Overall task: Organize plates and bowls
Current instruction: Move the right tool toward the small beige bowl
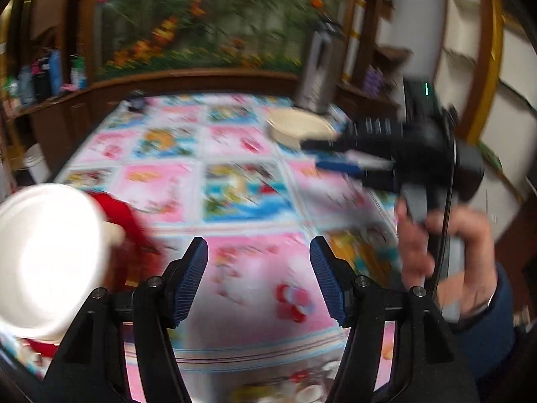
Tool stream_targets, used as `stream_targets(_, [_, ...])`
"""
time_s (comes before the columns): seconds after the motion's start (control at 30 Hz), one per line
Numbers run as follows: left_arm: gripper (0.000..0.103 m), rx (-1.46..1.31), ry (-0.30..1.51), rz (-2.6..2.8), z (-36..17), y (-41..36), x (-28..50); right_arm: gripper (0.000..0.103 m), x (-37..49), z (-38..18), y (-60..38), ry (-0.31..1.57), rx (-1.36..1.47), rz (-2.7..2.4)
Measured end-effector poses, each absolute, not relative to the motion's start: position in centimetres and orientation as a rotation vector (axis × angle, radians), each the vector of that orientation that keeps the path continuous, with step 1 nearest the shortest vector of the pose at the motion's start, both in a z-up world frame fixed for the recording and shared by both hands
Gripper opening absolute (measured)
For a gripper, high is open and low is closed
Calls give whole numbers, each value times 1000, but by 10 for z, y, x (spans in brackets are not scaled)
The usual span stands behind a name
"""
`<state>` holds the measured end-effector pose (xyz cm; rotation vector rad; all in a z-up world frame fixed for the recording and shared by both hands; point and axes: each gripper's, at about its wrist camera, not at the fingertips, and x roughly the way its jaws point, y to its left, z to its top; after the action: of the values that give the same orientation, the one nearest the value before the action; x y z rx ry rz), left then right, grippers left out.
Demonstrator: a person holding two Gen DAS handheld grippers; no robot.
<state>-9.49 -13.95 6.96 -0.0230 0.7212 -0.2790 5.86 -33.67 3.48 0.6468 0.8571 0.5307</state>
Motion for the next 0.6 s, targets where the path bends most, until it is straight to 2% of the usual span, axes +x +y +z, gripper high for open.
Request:
stream_targets(0.3, [62,20,844,-285,29,-163,-73,40,62,34,-399,805,694,396])
stream_targets(0.6, [62,-11,907,-294,16,-162,-66,42,67,31,-411,804,713,336])
